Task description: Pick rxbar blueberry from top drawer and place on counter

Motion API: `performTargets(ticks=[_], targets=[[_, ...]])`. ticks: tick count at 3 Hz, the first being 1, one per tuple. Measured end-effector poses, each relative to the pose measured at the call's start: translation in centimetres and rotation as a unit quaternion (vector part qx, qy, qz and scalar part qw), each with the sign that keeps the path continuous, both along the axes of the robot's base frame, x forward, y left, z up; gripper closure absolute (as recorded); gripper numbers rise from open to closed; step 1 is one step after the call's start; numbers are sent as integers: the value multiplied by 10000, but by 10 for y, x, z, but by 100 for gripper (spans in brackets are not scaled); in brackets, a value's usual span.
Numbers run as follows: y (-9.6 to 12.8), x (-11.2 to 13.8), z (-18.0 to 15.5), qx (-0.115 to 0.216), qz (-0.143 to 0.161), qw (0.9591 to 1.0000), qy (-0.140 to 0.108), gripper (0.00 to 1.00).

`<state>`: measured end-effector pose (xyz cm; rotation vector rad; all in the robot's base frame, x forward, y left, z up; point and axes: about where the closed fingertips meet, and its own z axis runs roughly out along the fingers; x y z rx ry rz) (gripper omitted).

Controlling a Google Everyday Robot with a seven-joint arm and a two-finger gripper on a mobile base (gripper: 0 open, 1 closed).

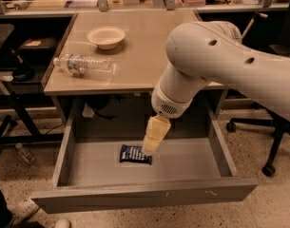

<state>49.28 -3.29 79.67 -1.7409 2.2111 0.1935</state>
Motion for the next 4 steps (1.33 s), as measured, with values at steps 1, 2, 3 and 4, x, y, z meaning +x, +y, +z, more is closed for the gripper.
performTargets(ticks=[1, 2, 3, 4], targets=[[0, 0, 0, 0, 0, 10000, 0, 0], [22, -3, -23, 109, 42, 9999, -6, 0], [49, 0, -53, 219, 109, 9997, -90, 0], [82, 16, -98, 271, 284, 9992, -104, 0]])
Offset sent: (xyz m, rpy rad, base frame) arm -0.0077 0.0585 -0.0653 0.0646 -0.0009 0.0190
